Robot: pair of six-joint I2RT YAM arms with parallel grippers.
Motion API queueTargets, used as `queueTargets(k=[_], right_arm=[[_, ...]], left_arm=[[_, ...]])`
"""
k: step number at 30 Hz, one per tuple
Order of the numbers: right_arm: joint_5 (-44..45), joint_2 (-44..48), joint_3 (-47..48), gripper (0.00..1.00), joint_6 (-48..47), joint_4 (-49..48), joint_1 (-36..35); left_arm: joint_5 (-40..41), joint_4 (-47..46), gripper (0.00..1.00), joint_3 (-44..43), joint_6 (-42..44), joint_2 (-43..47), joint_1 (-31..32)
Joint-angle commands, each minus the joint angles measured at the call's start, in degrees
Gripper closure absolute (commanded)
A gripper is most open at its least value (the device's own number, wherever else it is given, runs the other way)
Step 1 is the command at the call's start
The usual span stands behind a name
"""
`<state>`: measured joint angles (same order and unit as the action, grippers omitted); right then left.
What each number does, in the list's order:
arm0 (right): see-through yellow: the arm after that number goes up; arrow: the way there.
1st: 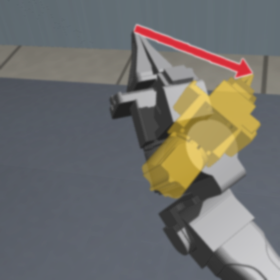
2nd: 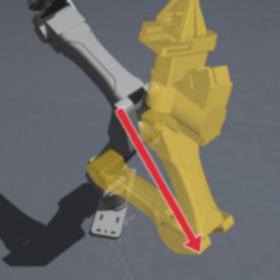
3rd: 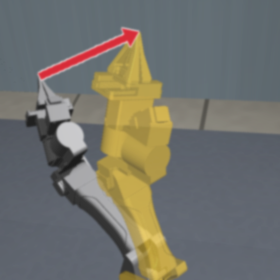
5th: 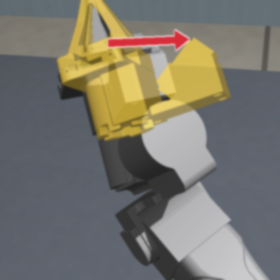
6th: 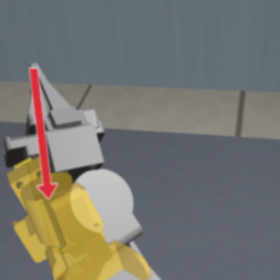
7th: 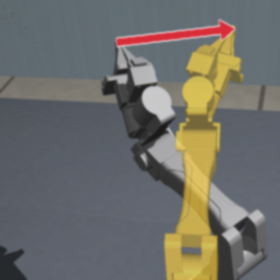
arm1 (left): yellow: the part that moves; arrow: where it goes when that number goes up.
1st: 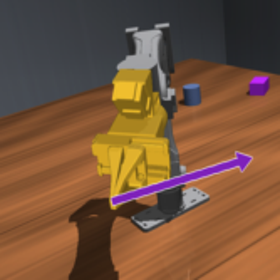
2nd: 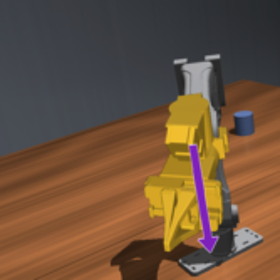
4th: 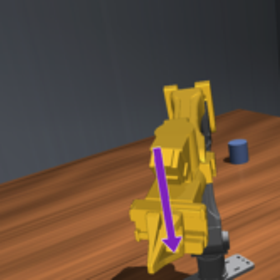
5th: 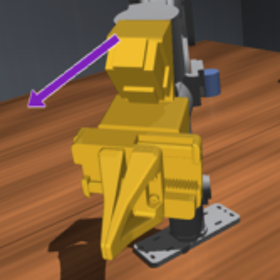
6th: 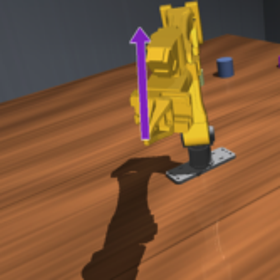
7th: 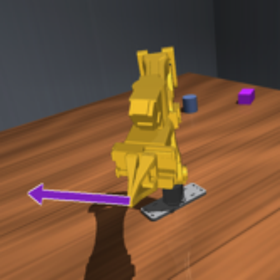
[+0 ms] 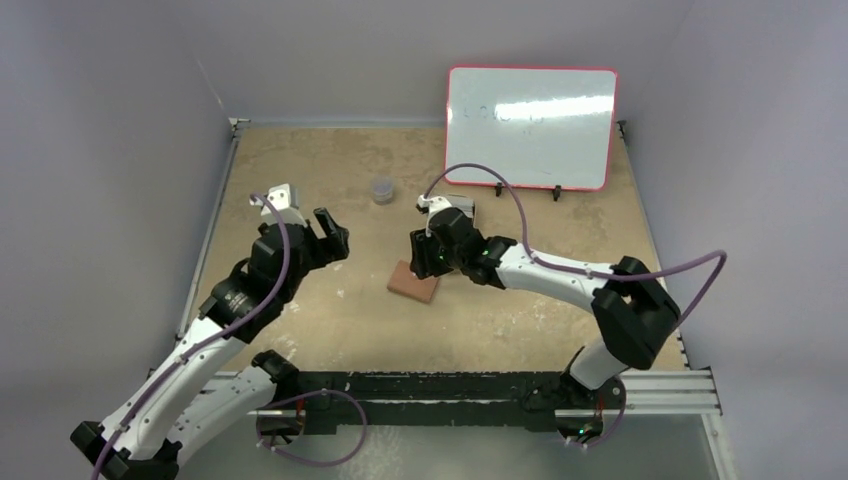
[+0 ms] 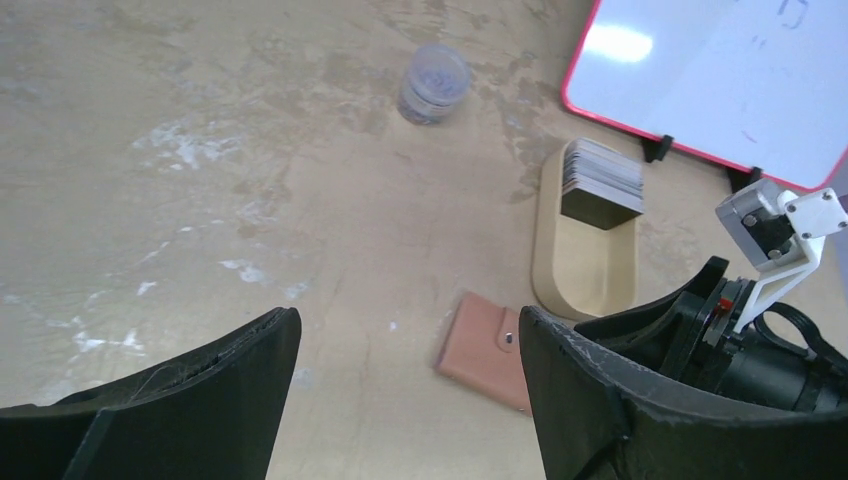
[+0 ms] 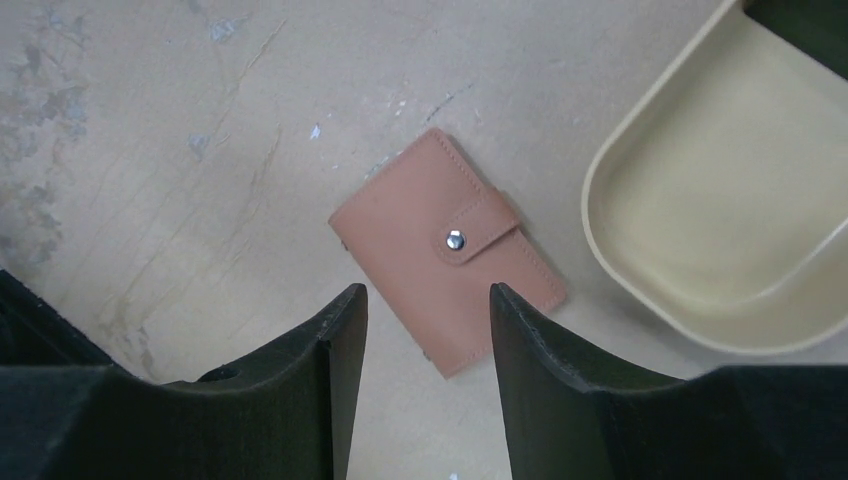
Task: Put the credit cards into the card holder
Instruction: Move the card holder to the center of the board, then open the card holder at the center of the board.
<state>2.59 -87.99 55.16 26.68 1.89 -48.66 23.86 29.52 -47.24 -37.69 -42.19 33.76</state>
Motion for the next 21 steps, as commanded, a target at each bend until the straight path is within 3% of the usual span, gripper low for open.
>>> queueTargets(k=[1,7,21], right_arm=[[2.33,-3.86,4.67,0.51,-5.13,-3.52,-0.74],[1.25,-8.20,7.90,0.56,-6.58,-3.84,-1.95],[6.28,-15.69,11.33,0.57,-7.05,1.66,-3.57]], left_arm=[[5.50,3.12,0.20,-0.46,2.99,1.92,-0.36],[8.29,4.46,0.20,-0.78,3.00,4.84,-0.36],[12.88,6.06,0.18,-0.72,2.04,7.65,-0.36]])
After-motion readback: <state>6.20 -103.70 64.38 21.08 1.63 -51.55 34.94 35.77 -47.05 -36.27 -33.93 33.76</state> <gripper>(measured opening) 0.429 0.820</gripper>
